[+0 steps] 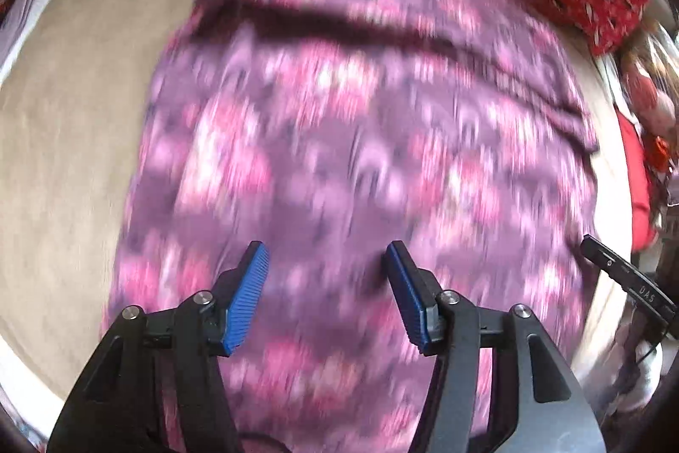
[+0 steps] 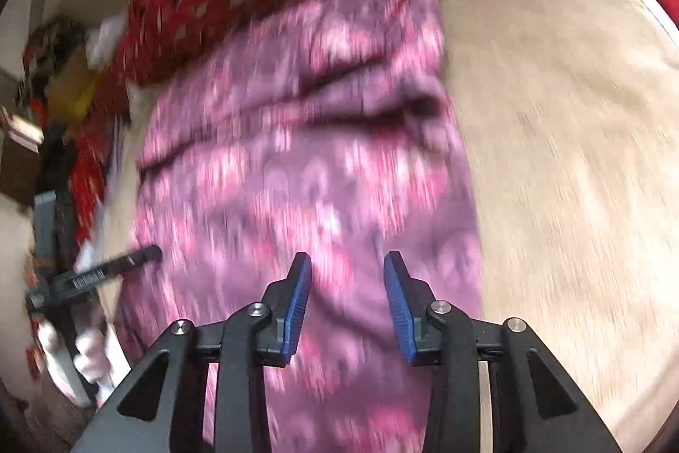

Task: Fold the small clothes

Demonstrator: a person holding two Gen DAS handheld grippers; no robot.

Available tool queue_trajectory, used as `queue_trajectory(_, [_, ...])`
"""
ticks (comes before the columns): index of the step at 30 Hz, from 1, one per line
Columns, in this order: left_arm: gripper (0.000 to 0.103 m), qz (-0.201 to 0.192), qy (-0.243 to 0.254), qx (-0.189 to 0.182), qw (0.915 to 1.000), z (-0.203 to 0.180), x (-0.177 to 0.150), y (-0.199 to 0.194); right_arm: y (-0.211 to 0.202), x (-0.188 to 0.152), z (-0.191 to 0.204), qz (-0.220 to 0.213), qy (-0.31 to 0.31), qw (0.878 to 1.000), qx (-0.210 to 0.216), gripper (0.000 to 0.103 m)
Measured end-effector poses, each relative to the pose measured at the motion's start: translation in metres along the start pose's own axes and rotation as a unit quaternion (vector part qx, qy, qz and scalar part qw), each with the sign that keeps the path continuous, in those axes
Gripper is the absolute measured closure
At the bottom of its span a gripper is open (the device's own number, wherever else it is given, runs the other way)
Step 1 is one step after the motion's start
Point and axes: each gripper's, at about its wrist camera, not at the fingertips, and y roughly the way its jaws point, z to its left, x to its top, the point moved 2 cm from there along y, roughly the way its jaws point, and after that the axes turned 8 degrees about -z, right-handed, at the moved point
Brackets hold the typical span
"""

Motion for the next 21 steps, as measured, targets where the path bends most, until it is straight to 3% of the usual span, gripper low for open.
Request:
queue_trajectory(7, [0.047, 0.022, -0.033, -0.048, 0.9981, 0.060, -0.072, -0.041, -0.035, -0.086, 0.004, 0.055, -0.071, 0.995, -0.033, 0.056])
queue_trajectory(14, [0.046, -0.007, -0.121, -0.058, 0.9910, 0.153, -0.123, -0.075, -0.079, -0.134, -0.020, 0.024, -0.040, 0.999, -0.007, 0.049])
queue_trajectory(16, [0.046, 0.003, -0.144, -0.075, 0.9866, 0.164, -0.132, -0.068, -0.077, -0.140, -0.025, 0.025, -0.027, 0.999, 0.001, 0.048])
queue_trajectory(18, [0.046, 0.015, -0.157, -0.097, 0.9827, 0.150, -0.147, -0.058, -0.072, -0.147, -0.027, 0.029, -0.024, 0.999, -0.006, 0.047])
queue_trajectory(21, [0.046, 0.031, -0.145, -0.130, 0.9803, 0.137, -0.162, -0.050, -0.068, -0.154, -0.024, 0.030, -0.021, 0.999, 0.011, 0.044])
